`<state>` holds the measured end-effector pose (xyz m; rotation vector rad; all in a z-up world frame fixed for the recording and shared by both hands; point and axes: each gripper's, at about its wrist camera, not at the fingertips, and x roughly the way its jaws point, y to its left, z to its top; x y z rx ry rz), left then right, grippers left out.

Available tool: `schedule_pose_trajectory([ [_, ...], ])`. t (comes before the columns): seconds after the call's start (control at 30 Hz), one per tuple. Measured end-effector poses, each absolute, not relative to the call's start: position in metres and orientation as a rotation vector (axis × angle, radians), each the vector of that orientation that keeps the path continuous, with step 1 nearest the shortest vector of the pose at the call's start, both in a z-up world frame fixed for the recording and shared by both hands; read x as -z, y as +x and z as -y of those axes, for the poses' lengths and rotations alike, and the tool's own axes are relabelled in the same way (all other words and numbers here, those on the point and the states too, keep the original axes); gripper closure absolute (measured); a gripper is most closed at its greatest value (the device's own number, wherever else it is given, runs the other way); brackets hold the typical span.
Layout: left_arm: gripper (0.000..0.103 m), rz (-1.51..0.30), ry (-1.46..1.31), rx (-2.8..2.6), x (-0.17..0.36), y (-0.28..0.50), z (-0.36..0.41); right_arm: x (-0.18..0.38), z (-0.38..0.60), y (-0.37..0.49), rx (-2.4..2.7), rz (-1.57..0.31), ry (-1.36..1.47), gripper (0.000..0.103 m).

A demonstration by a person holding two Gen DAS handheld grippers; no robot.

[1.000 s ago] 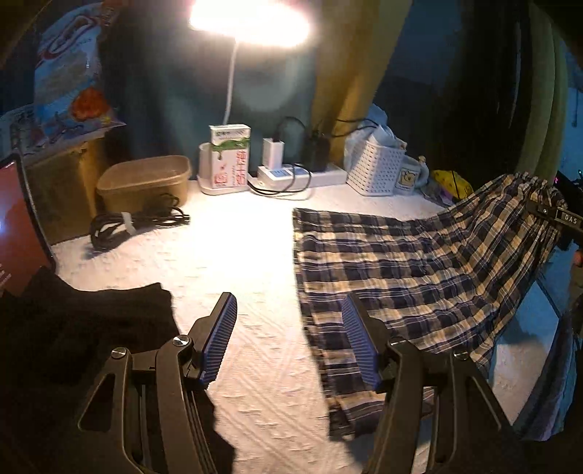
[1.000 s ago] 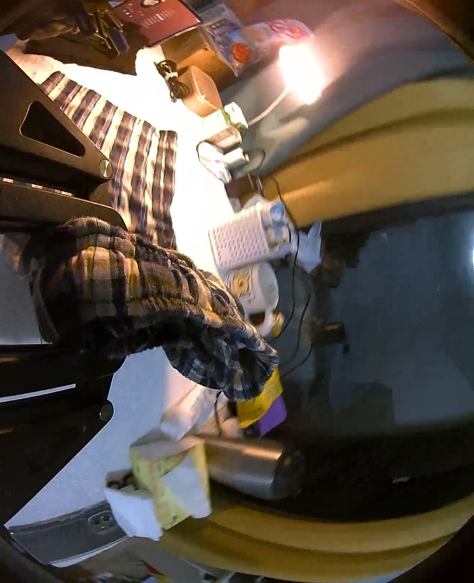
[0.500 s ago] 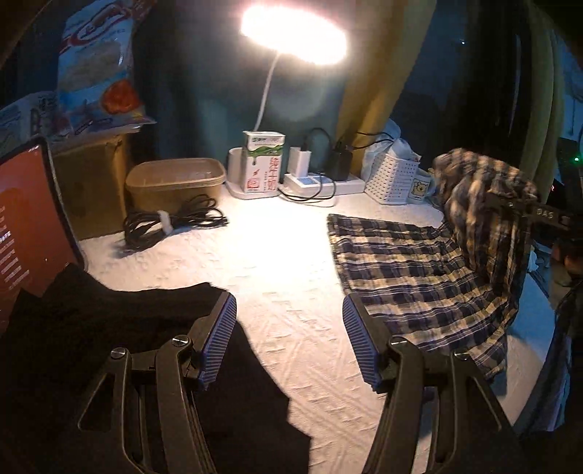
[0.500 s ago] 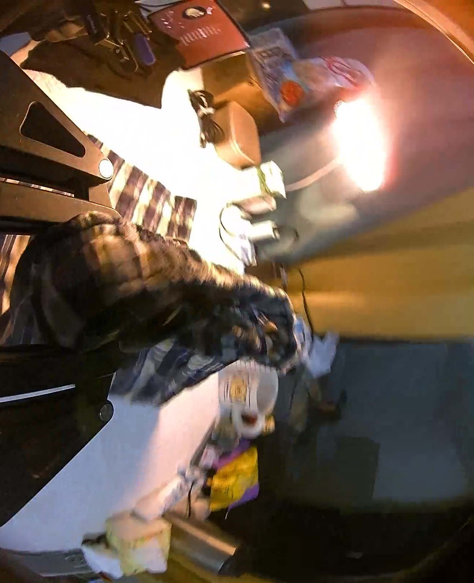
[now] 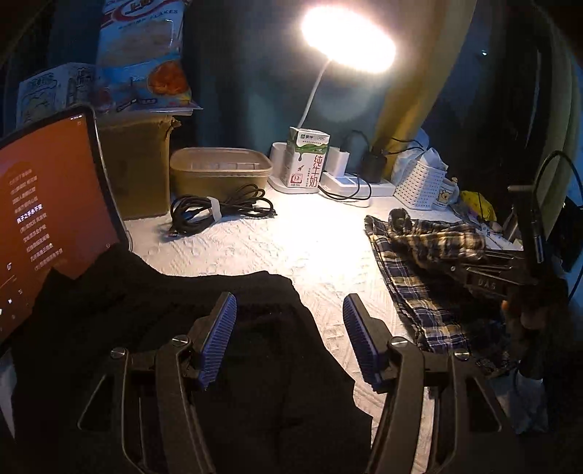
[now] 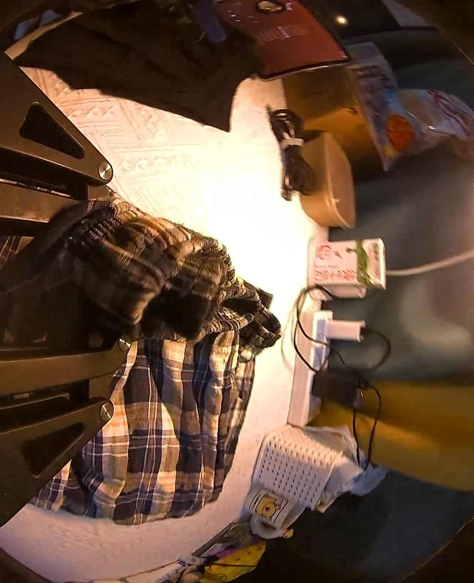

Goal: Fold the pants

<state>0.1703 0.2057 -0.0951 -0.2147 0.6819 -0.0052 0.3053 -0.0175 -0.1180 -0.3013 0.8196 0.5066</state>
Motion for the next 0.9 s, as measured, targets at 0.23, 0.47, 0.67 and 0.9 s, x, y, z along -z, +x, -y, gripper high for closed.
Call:
schedule_pose_trajectory([
  [0.23,0.042,-0.684,-0.196,0.009,0.087,0.173,-0.192,0.111,0.017,0.291,-0.61,-0.822,-0.283,0.034],
  [0.47,0.041,-0.68,-0.152,0.05,0.075,0.191,-0.156,0.094,0.039,0.267,-0.706,-0.768,-0.257,0.034],
  [0.67,0.038,-0.686,-0.095,0.133,0.07,0.224,-0.109,0.075,0.108,0.286,-0.625,-0.727,-0.176,0.034],
  [0.9,0.027,-0.717,-0.067,0.239,0.079,0.281,-0.066,0.072,0.192,0.326,-0.491,-0.718,-0.095,0.034],
])
